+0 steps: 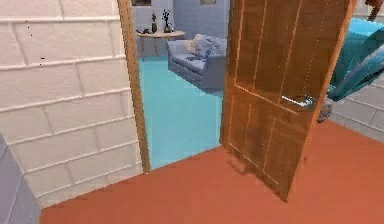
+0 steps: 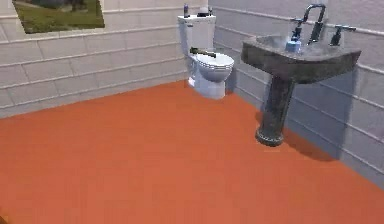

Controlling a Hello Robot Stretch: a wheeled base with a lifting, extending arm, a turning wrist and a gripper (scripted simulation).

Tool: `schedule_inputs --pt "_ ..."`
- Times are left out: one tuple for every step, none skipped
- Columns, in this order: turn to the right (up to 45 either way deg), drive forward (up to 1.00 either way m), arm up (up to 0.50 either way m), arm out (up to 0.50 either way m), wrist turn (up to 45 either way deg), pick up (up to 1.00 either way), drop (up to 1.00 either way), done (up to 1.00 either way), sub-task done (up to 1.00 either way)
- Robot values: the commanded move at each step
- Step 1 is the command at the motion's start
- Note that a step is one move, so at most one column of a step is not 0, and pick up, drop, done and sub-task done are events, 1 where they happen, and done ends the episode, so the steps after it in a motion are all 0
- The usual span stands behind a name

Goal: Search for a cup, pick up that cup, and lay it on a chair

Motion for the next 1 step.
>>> schedule_inputs --pt "0.0 1.0 0.0 0.0 0.0 0.0 0.0 0.0 0.0"
